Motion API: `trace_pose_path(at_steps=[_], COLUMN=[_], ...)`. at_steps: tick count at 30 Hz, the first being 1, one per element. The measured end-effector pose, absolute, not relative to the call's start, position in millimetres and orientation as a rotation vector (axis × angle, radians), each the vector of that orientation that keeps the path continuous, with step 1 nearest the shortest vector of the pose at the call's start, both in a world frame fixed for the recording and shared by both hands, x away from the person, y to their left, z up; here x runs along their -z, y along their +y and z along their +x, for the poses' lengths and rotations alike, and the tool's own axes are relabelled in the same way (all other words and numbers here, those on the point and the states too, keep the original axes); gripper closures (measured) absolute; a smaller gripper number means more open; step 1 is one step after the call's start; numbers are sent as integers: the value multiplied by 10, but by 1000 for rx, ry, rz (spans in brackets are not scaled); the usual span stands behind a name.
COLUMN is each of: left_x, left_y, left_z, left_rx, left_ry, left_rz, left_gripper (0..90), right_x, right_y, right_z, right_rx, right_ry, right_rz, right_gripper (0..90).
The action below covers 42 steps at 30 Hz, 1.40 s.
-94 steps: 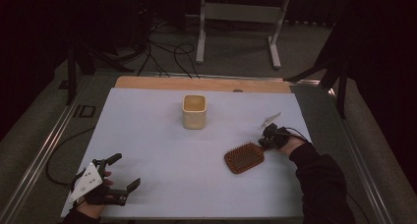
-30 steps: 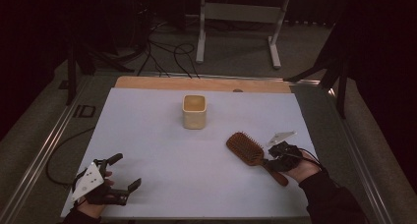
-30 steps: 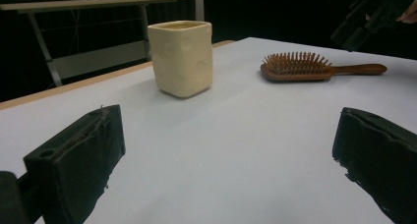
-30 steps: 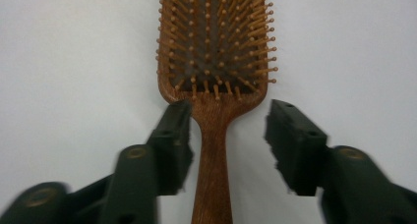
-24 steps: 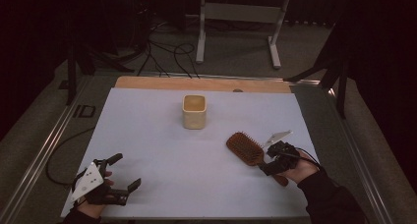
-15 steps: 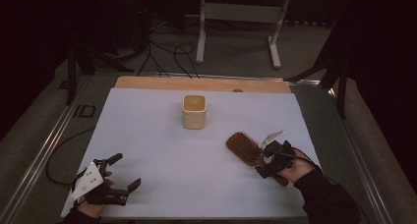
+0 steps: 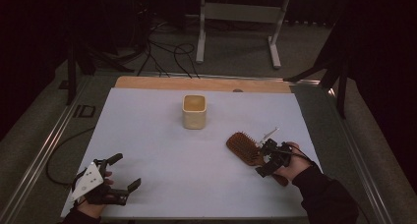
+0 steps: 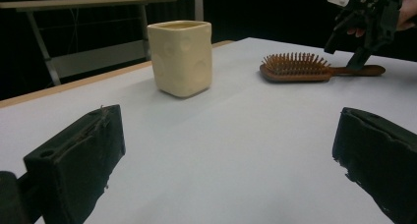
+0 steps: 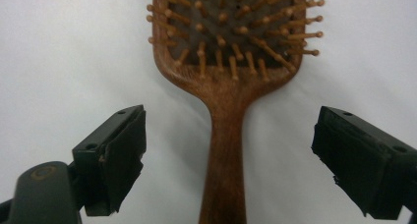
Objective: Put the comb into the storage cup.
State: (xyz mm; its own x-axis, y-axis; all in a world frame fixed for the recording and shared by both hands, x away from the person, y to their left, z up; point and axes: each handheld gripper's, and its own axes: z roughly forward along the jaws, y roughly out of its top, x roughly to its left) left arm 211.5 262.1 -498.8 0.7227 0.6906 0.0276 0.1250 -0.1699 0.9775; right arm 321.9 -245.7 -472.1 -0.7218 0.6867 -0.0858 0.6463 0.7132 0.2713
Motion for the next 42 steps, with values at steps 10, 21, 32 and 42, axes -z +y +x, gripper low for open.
trace_pose_path(at_steps=[10,21,32,42], left_x=[4989,4989,4989,4992], left_y=[2621,2620,2621,2622], left_z=[2116,2117,2117,2117], left_rx=[-568,-567,-565,-560], left_ry=[656,656,657,658], left_rz=[1695,1693,1691,1692], left_gripper=[1,1,1,1], right_x=[4798,4880,4877,4883], right_y=[-2444,-2394,-2377,-2351], right_z=[3281,3353,3417,3440], right_rx=[-300,-211,-157,-124], right_ry=[2778,2782,2843,2851], right_rz=[1129,1151,1182,1184], right_gripper=[221,438,622,619])
